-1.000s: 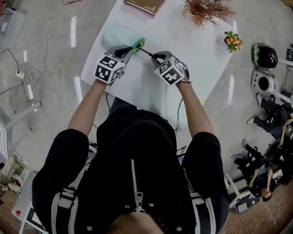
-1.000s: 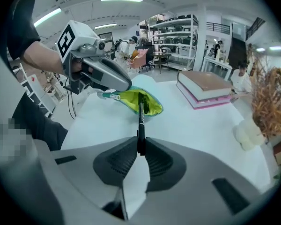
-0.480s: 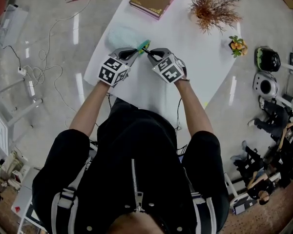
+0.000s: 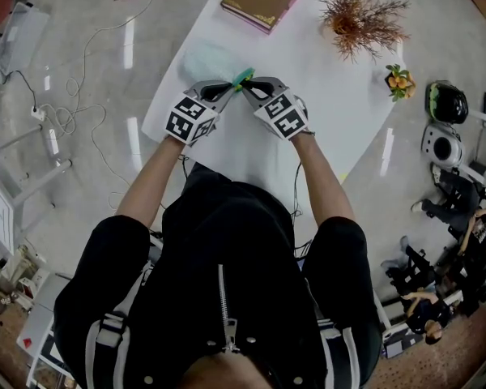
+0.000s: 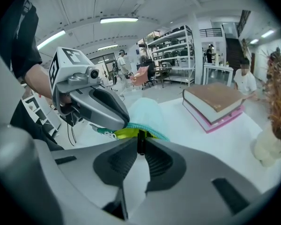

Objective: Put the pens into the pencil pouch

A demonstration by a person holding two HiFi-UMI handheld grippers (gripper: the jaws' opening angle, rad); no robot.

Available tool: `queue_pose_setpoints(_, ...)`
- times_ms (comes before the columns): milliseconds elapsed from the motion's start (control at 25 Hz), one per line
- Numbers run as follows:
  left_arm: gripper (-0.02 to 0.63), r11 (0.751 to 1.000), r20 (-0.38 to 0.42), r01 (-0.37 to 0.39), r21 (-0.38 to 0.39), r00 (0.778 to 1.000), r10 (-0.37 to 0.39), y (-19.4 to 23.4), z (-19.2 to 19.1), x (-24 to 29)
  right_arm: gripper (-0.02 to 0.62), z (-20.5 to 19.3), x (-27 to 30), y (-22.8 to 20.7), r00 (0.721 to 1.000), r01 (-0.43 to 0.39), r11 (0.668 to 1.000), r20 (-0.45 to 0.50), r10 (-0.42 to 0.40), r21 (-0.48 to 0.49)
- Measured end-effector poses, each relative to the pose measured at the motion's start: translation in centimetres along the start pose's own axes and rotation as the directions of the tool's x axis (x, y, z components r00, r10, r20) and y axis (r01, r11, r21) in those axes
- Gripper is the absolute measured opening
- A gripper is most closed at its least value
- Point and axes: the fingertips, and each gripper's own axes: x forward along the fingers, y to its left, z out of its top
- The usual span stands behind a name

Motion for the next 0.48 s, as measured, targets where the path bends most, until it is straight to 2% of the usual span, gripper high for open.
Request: queue_pose_setpoints(480, 0.038, 1.0, 0.028, 0.013, -0.014, 1.0, -0.013, 0.1, 1.1, -0.6, 0.061, 0.6, 2.2, -0.1, 1.0, 0.004, 1.0, 0.006, -0.004, 0.008)
